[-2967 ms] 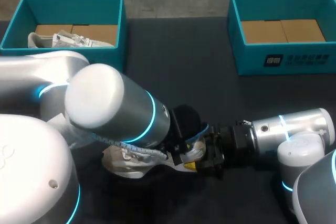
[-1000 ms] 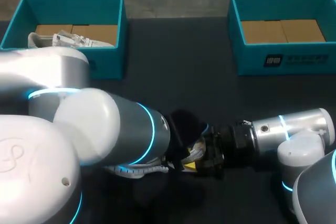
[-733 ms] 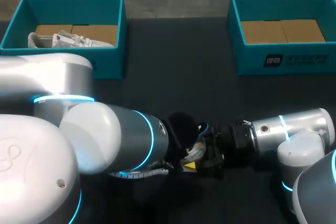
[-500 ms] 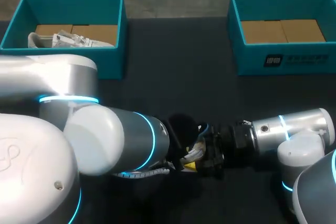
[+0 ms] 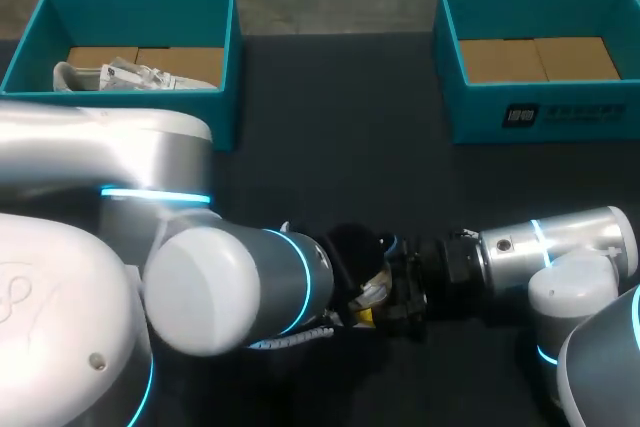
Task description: Take the shoe out of the shoebox, open the shoe tongue, remove and reinsert the insole, then place the shoe into the shoebox
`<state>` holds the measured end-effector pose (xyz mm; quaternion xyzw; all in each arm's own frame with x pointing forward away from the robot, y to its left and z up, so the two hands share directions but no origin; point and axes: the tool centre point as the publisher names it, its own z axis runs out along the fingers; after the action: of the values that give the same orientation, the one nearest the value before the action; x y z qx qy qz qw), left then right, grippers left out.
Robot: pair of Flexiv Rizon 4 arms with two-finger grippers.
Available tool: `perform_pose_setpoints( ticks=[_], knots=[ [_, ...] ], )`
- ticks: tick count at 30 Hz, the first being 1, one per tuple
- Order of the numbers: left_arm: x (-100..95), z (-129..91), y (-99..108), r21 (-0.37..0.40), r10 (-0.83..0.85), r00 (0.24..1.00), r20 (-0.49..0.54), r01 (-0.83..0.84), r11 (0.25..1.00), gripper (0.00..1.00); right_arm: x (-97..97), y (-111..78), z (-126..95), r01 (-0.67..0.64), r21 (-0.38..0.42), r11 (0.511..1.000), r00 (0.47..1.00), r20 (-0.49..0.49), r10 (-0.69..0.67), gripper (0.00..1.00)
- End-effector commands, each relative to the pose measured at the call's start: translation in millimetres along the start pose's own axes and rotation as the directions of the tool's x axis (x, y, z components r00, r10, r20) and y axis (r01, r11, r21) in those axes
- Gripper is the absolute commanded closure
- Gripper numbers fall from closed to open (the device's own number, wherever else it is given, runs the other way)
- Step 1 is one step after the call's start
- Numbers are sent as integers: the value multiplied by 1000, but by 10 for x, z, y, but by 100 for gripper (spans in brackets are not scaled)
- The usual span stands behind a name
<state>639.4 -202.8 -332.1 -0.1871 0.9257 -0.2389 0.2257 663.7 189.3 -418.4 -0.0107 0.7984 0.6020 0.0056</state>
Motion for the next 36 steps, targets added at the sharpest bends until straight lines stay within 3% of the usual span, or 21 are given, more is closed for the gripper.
perform_pose_setpoints(
  ticks=[1, 26, 36],
  knots=[
    [53, 97, -23, 0, -1, 1000, 12, 1, 1000, 63, 5, 13, 8, -1, 7, 1000, 1000, -1, 1, 100],
    [-130, 232, -21, 51, -5, 1000, 0, 5, 999, 67, 5, 13, 8, -1, 7, 1000, 1000, -1, 1, 100],
    [-133, 254, 16, 68, 4, 1000, -12, -3, 998, 76, 5, 13, 8, -1, 7, 1000, 1000, -1, 1, 100]
  ],
)
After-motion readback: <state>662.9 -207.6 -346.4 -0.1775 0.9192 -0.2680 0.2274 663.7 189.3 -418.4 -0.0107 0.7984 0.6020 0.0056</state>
